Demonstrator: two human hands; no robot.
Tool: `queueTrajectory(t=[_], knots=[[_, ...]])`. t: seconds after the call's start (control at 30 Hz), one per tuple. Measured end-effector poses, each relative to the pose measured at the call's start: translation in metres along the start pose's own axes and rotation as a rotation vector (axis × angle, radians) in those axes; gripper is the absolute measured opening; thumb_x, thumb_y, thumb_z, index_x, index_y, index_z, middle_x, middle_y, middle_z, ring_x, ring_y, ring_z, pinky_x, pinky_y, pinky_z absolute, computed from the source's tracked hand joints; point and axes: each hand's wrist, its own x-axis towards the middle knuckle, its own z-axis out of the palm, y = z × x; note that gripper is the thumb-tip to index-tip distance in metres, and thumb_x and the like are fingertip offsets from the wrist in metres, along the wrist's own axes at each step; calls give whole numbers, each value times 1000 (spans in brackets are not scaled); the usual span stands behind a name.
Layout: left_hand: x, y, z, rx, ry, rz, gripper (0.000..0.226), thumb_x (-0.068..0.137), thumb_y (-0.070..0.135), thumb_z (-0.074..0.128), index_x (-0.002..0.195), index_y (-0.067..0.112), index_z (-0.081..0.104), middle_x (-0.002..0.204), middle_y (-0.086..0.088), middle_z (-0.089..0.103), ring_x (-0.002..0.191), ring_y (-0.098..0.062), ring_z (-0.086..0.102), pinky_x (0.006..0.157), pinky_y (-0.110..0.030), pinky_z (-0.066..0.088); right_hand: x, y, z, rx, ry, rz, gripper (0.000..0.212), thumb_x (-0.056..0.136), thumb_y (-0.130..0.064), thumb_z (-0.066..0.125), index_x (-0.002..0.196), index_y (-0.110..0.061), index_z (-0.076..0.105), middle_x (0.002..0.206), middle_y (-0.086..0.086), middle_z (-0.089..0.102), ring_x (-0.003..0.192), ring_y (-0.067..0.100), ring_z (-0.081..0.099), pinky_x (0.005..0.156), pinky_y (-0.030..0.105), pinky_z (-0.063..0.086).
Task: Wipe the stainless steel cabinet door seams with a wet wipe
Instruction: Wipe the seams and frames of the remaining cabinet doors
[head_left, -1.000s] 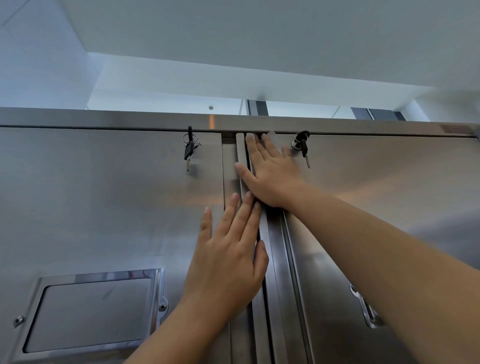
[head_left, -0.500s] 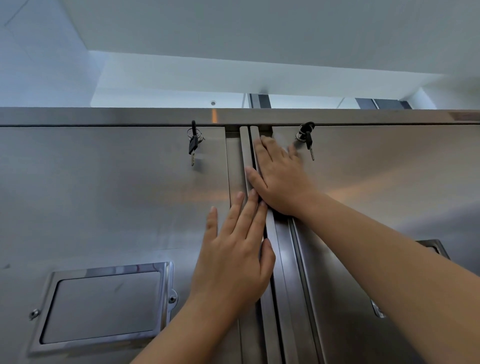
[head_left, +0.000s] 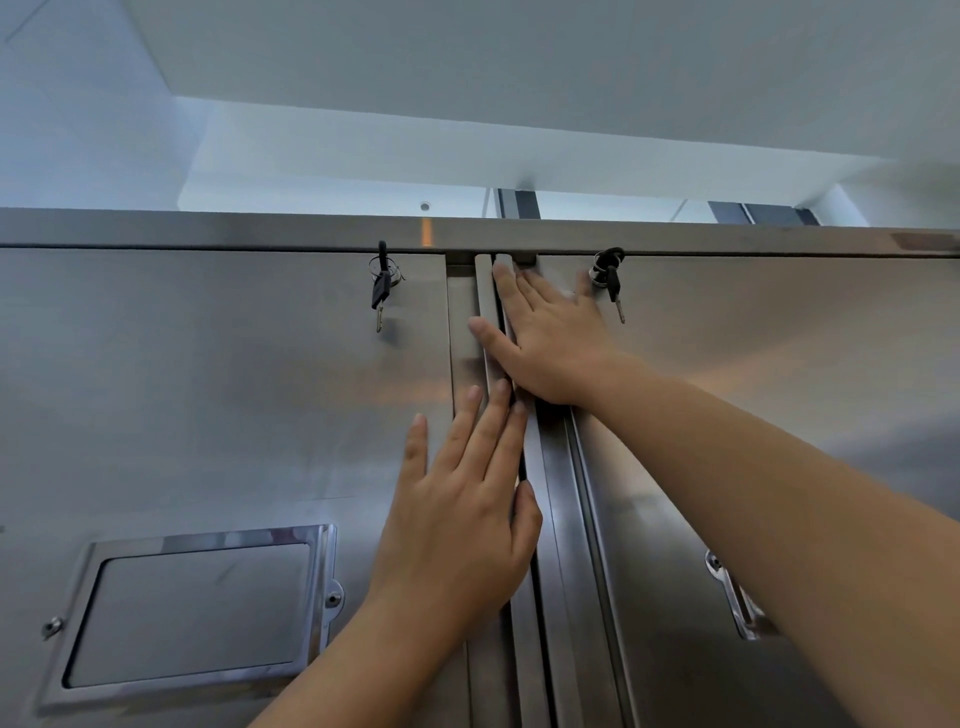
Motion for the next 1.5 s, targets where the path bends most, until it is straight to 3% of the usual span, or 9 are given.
queueTrajectory(t=[0.23, 0.4, 0.77, 0.9, 1.13, 1.5], knots=[[1, 0, -1, -6, -18, 1, 58, 85, 32, 32, 137, 8, 43, 143, -9, 38, 132, -26, 35, 102, -55, 24, -15, -5, 7, 57, -11, 16, 74, 94, -58, 13, 147, -15, -12, 157, 2, -4, 143, 11, -8, 109, 44, -18], [1, -1, -1, 14, -22, 4, 57, 85, 32, 31, 136, 8, 44, 144, -10, 37, 132, -27, 36, 101, -55, 25, 3, -2, -5, 25, -52, 27, 72, 94, -58, 12, 147, -16, -13, 158, 1, -2, 143, 11, -6, 110, 49, -15], [-30, 4, -6, 13, -37, 28, 58, 86, 32, 32, 137, 5, 41, 145, -10, 36, 133, -27, 33, 102, -59, 21, -46, -11, 18, 98, 22, 3, 70, 96, -53, 15, 147, -14, -13, 157, 2, -3, 143, 12, -6, 109, 46, -19], [-43, 6, -8, 17, -63, 36, 58, 87, 31, 31, 138, 4, 39, 146, -10, 33, 135, -27, 30, 103, -58, 19, -72, -17, 23, 150, 49, 8, 67, 97, -49, 16, 147, -14, -13, 158, 2, -1, 143, 11, -6, 108, 40, -19], [-59, 10, -11, -2, -50, 26, 56, 88, 28, 32, 136, 2, 40, 144, -11, 31, 135, -29, 29, 109, -49, 15, -110, -27, 25, 164, 17, 15, 68, 95, -50, 14, 146, -15, -14, 157, 2, -2, 143, 11, -9, 109, 41, -18], [-82, 15, -15, -8, -73, 28, 54, 89, 27, 32, 136, 2, 42, 146, -12, 34, 134, -31, 31, 108, -50, 14, -179, -45, 31, 88, -54, 3, 74, 81, -63, -13, 136, -16, -28, 157, 3, -4, 143, 14, -12, 106, 46, -24]])
